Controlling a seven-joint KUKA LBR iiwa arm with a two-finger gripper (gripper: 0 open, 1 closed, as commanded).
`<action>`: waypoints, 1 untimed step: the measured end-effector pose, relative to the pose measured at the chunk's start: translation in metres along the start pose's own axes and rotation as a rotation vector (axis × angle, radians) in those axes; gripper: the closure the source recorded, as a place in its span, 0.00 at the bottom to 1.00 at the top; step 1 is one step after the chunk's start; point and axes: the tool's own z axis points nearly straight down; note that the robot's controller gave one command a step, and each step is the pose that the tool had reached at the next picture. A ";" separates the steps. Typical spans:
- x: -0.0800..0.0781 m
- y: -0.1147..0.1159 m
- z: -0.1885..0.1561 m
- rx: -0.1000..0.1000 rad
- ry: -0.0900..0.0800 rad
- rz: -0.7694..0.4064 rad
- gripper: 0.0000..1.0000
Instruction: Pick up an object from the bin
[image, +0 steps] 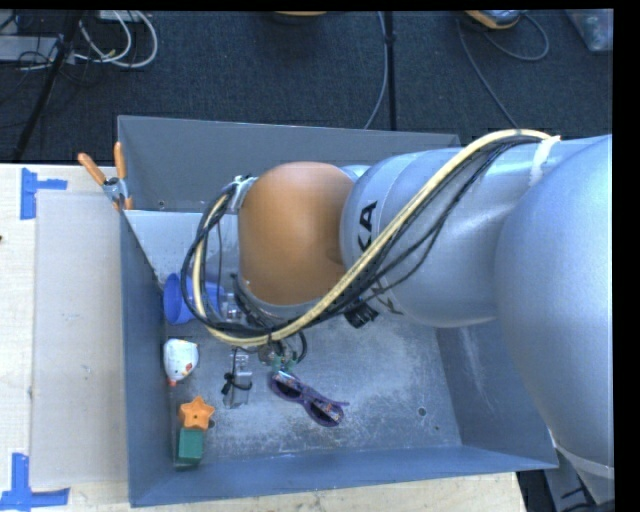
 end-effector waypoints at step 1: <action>-0.002 -0.001 -0.005 -0.002 -0.007 0.005 0.00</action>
Offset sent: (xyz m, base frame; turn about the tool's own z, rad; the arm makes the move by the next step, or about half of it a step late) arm -0.0127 -0.0408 -0.0905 -0.0010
